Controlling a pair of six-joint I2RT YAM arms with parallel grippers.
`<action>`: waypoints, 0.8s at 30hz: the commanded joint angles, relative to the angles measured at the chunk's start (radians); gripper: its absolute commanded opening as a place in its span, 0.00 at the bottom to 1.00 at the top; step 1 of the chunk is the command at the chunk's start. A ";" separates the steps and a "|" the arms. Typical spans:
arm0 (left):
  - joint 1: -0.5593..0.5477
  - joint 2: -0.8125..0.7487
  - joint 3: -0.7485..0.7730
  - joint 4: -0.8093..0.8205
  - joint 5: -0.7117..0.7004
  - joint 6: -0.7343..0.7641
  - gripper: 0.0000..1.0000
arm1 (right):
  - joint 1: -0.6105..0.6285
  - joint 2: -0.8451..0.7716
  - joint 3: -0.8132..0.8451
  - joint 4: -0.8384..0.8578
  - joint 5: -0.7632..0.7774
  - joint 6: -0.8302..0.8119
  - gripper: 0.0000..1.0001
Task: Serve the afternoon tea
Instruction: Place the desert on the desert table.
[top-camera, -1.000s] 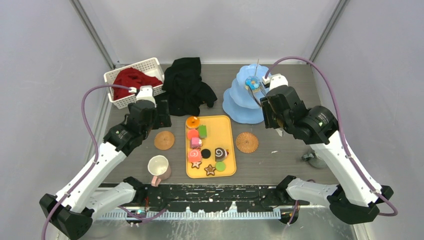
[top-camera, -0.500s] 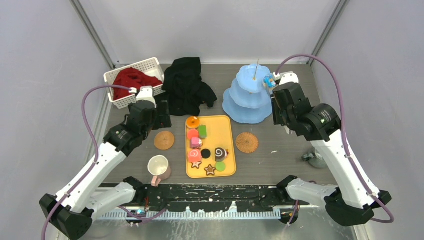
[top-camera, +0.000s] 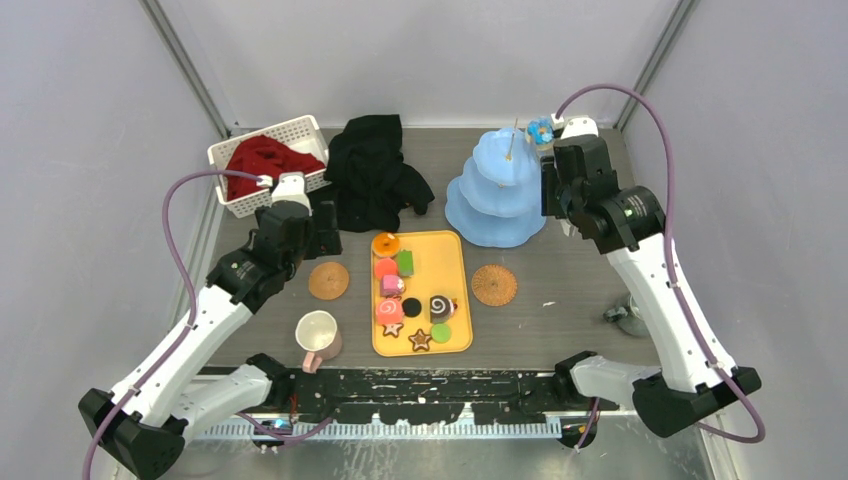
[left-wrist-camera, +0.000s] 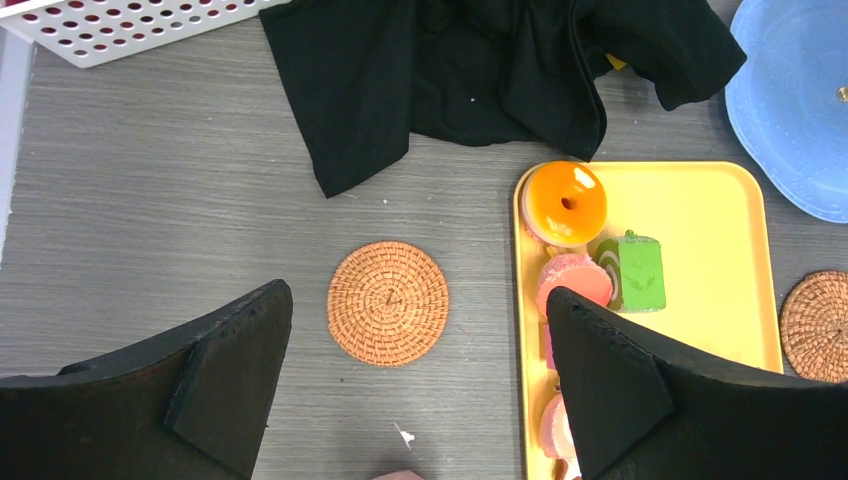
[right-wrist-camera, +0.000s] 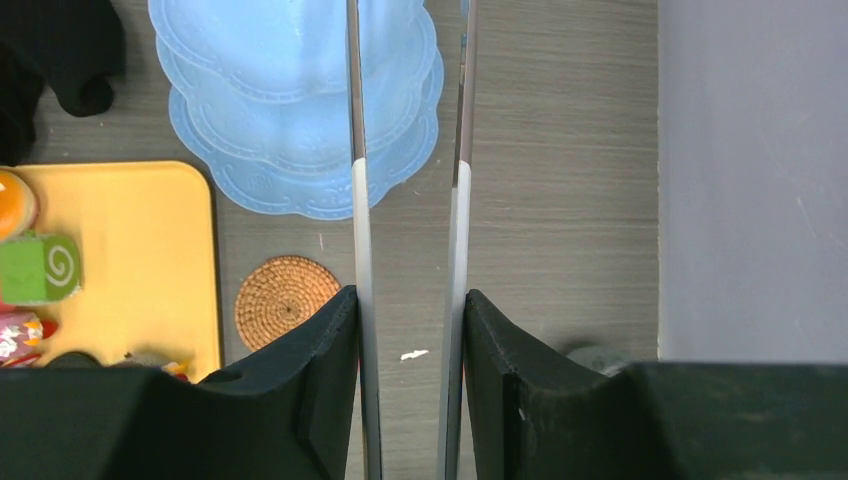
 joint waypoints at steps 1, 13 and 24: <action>0.004 -0.007 0.013 0.043 -0.027 0.014 0.98 | -0.019 0.022 0.001 0.157 -0.078 -0.040 0.01; 0.004 0.010 0.017 0.049 -0.032 0.012 0.98 | -0.027 0.084 -0.007 0.165 -0.118 -0.051 0.08; 0.003 0.016 0.018 0.051 -0.028 0.012 0.98 | -0.027 0.068 0.006 0.152 -0.132 -0.046 0.39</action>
